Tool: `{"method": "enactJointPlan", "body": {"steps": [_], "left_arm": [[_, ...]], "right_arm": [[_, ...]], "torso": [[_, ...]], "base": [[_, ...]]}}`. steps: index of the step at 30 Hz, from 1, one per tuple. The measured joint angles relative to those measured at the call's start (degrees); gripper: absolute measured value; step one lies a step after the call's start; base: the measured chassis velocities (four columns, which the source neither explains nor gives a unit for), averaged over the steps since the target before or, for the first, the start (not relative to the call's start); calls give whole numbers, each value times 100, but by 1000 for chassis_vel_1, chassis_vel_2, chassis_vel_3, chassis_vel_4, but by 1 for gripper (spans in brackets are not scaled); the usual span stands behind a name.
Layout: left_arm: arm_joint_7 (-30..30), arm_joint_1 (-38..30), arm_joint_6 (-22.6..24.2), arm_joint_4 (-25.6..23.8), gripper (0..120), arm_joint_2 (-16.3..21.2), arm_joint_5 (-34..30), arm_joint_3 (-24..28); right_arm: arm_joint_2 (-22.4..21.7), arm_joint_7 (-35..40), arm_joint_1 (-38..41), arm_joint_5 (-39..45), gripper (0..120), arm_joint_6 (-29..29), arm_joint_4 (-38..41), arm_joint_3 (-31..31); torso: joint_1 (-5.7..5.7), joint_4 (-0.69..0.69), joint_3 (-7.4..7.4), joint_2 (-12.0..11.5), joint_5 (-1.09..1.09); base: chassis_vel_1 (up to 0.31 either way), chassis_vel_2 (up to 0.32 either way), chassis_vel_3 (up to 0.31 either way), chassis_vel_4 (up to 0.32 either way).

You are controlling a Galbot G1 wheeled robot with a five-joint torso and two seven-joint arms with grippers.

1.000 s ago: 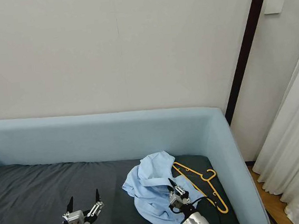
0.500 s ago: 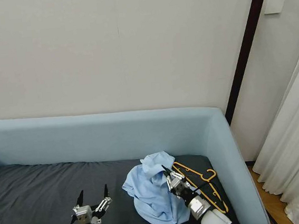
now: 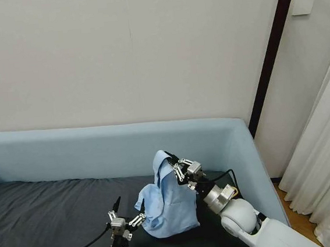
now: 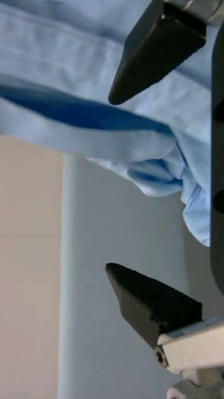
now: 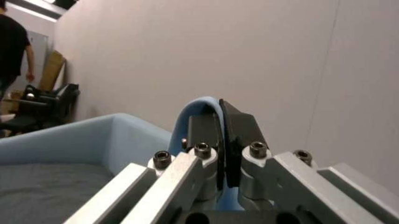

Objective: Pick up the clothes from the sofa and hang them on the clothes hanger.

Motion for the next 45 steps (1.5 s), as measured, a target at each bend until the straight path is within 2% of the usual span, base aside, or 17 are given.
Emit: {"method": "enactJointPlan", "body": {"steps": [10,16,21,24,26,28,29,31,33,37,38,45], "left_arm": [[-293,-203,-33,261,100,-332,255,85],[-196,-212,-36,185,100,-247,224,59],[-202,-364,-38,521,100,-263,288,138],[-284,-650,-142,1033,98,-582,500,219],[-293,-682,-152,1085,98,-616,520,221],[-336,-876,-222,1388,93,-788,590,226],[-336,-876,-222,1388,93,-788,590,226],[-350,-1024,-246,1593,84,-821,612,226],[-355,-1071,-247,1651,81,-820,612,222],[-360,-1327,-306,2023,60,-821,659,202],[-360,-1327,-306,2023,60,-821,659,202],[-458,-1361,-408,2221,33,-825,723,143]], "right_arm": [[-11,-208,-149,-17,0,57,287,-52],[-48,-235,-233,-139,0,83,235,55],[-73,-250,-320,-131,0,112,225,138],[-145,-251,-329,-117,0,113,223,188],[-153,-248,-329,-115,0,113,216,198],[-189,-235,-347,-96,0,115,185,253],[-189,-235,-347,-96,0,115,185,253],[-205,-234,-385,-95,0,131,178,291],[-211,-234,-396,-94,0,135,179,299],[-235,-236,-429,-87,0,149,208,335],[-235,-236,-429,-87,0,149,208,335],[-253,-235,-496,-84,0,178,234,443]], "torso": [[0,0,-1,0,0],[0,0,0,0,1],[-1,0,0,0,1],[-1,-1,0,0,0],[-1,-2,0,0,-1],[-1,-2,0,0,0],[-1,-2,0,0,0],[-1,-1,0,0,1],[-1,-1,0,0,1],[0,0,0,0,1],[0,0,0,0,1],[-1,0,0,0,0]], "base": [[0,0,0,0],[0,0,0,0],[0,0,0,0],[0,0,0,0],[0,0,0,0],[0,0,0,0],[0,0,0,0],[0,0,0,0],[0,0,0,0],[0,0,0,0],[0,0,0,0],[0,0,0,0]]}}
